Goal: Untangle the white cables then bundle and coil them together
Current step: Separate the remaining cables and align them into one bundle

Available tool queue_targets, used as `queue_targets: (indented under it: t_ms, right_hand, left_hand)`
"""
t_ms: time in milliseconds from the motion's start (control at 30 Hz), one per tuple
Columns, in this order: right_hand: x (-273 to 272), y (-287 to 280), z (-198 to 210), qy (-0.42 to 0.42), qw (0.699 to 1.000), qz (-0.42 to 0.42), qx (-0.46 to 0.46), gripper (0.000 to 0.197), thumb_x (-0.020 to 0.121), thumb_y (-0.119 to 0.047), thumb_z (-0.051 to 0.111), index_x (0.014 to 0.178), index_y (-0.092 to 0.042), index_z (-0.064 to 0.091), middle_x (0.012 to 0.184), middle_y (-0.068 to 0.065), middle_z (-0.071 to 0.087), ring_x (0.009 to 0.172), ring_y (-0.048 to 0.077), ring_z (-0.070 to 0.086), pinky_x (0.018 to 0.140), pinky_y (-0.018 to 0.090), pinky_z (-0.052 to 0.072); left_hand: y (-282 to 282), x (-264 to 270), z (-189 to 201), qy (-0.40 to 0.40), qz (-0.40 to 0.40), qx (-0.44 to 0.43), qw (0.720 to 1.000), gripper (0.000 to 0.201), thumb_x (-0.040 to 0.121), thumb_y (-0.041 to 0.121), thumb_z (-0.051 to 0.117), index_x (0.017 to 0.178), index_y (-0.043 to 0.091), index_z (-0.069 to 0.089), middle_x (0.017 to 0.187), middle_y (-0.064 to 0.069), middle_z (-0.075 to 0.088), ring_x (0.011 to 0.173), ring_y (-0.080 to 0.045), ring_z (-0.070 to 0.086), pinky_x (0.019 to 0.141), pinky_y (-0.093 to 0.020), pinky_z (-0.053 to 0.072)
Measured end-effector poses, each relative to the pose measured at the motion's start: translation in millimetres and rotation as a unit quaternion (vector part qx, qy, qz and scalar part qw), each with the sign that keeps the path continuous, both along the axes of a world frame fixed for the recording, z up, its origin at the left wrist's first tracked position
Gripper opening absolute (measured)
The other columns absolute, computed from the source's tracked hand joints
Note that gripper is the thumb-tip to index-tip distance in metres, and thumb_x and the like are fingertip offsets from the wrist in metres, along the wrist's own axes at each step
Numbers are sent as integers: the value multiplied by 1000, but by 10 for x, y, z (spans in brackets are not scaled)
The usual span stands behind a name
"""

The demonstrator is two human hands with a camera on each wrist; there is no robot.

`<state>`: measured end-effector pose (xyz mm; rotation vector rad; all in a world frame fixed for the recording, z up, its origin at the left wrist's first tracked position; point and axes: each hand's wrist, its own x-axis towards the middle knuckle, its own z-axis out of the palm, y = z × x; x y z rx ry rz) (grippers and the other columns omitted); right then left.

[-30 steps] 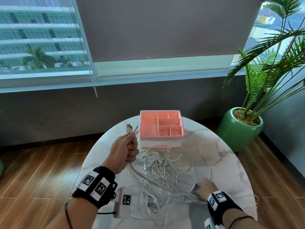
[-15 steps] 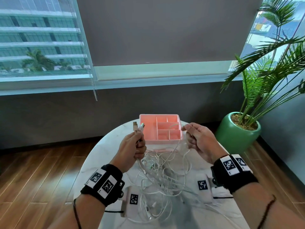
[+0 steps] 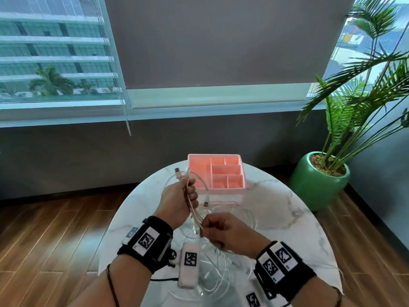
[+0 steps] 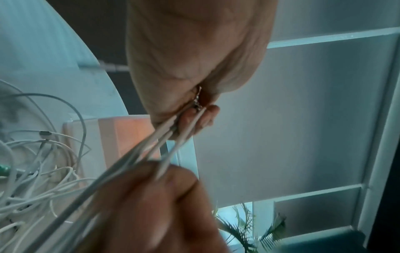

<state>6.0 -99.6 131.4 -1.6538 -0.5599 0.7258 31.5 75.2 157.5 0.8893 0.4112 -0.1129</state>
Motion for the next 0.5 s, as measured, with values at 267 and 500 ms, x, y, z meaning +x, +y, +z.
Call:
queue_targets:
  t_ms: [267,500]
  right_hand:
    - [85,-641,-281,79,996,6,-28,6,90,-12,70,86,-8,68,53,-3,52,45,12,44,44,23,36]
    - [164,-842,-248,100,994,36,-13,6,87,-11,72,82,-10,71,51,-2,53,43,11,45,44,20,35]
  left_hand:
    - [118,-40,-165,4,95,44,995,34,108,28,42,83,12,58,53,5,38,46,-10,39,40,-21,30]
    - [142,9,-191,-5,121,62,991,31,107,29,44,87,11,60,57,4,42,46,-10,42,38,-21,30]
